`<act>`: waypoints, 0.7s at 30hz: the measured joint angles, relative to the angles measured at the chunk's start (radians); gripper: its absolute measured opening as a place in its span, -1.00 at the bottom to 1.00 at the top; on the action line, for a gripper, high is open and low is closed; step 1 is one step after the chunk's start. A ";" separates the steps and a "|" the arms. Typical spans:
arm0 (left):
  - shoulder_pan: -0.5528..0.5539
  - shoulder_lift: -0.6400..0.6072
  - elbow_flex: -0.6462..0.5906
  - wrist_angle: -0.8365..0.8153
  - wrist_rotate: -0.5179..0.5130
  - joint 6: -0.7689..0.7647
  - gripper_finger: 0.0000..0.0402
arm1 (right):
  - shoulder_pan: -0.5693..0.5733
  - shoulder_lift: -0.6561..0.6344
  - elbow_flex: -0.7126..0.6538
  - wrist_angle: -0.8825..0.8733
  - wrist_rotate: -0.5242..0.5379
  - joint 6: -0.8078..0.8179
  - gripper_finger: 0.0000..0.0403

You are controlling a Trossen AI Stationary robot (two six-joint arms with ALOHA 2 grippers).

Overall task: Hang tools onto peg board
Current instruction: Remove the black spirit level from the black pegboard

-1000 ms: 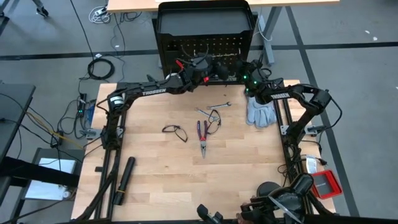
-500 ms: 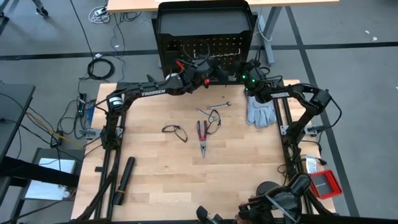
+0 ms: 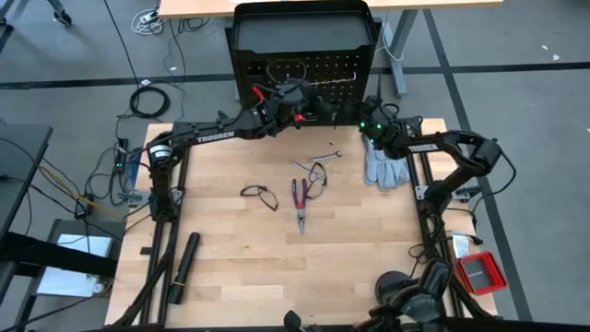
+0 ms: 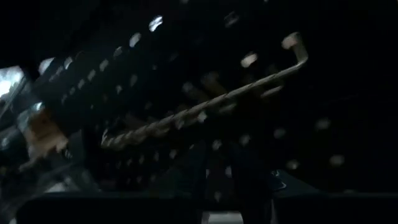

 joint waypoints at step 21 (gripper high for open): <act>-0.036 -0.300 -0.338 -0.092 0.141 0.032 -0.61 | 0.062 -0.081 -0.047 -0.135 -0.128 -0.171 -0.48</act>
